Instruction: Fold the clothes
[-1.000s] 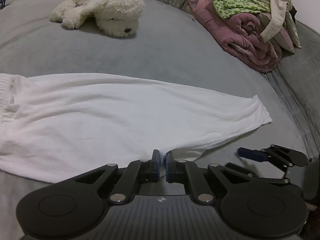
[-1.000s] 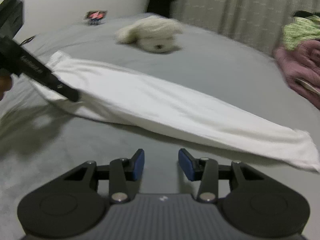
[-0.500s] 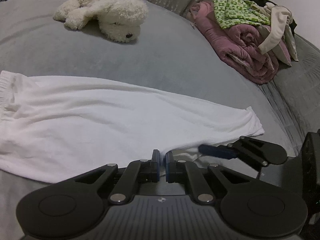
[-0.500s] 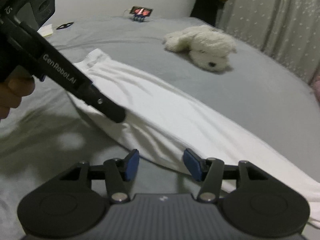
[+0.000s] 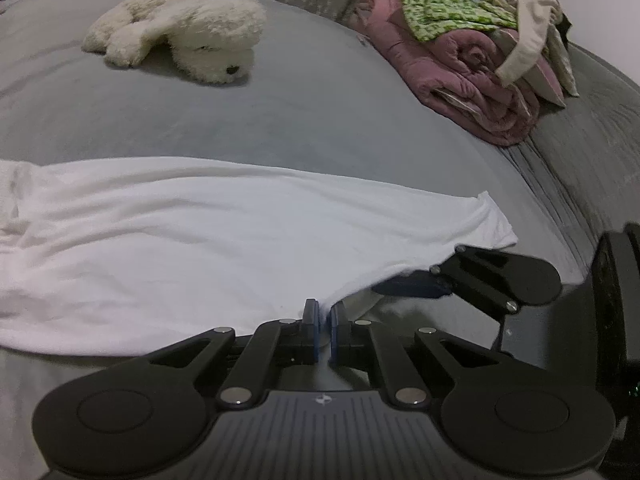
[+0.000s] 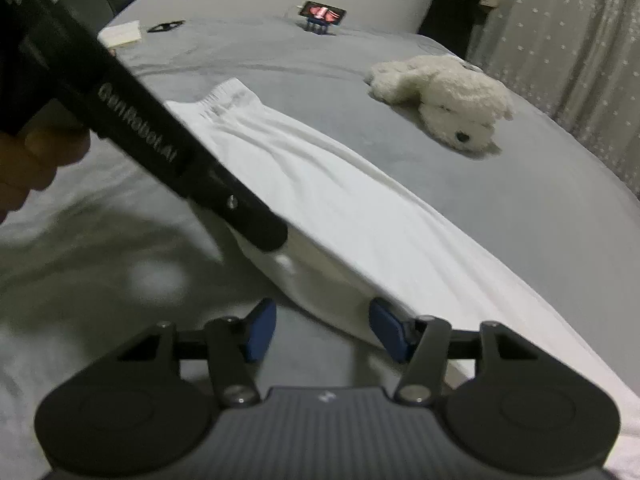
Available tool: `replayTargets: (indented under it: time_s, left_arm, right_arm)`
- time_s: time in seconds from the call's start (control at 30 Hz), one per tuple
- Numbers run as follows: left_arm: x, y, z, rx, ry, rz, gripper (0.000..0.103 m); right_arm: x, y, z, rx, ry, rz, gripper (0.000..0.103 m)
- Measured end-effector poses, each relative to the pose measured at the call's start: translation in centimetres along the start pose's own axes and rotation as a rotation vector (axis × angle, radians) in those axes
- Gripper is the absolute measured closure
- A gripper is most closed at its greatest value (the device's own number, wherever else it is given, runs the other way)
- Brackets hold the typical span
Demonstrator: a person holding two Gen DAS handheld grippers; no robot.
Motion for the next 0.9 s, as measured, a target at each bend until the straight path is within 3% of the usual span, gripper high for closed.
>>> replayTargets:
  time_s: [0.13,0.23,0.43,0.53,0.57,0.73,0.83,0.9]
  left_arm:
    - [0.0,-0.1,0.4,0.038,0.003,-0.011,0.097]
    - [0.0,-0.2,0.6,0.049,0.006,-0.013,0.097]
    - [-0.5,-0.4,0.7,0.066,-0.004,-0.008,0.097]
    - [-0.5,-0.5,0.8,0.075,-0.001,-0.024,0.097]
    - [-0.5,-0.6,0.8,0.079,0.001,-0.032,0.097]
    - [-0.3,-1.0,1.4,0.111,0.017,-0.047,0.097]
    - [-0.4,-1.1,1.6,0.125,0.024,-0.040,0.097]
    - [-0.6,-1.0,1.6,0.128,0.020,-0.034,0.097]
  right_arm:
    - [0.5,0.4,0.4,-0.060,-0.037,-0.011,0.041]
    - [0.4,0.2,0.6,-0.026,0.026,-0.016,0.041]
    - [0.9,-0.4,0.1,-0.028,0.053,-0.050,0.046]
    - [0.6,-0.7,0.4,0.021,0.078,-0.052,0.068]
    - [0.4,-0.9,0.2,0.018,0.078,-0.049,0.070]
    - [-0.7,-1.8,-0.6,0.002,0.086,-0.049,0.068]
    - [-0.3,-1.5,0.0,0.018,0.042,-0.037,0.056]
    - [0.2,-1.3,0.6,0.037,0.033,-0.032,0.055]
Point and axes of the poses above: each gripper's, at about its wrist camera, not at the fingertips, and x roughly the way its jaws point, z to its right, y to its top, the point moved 2 cm from there along x, roughly the way its jaws point, and after that the axes turned 1 degree about -x, right-handed, at the moved point
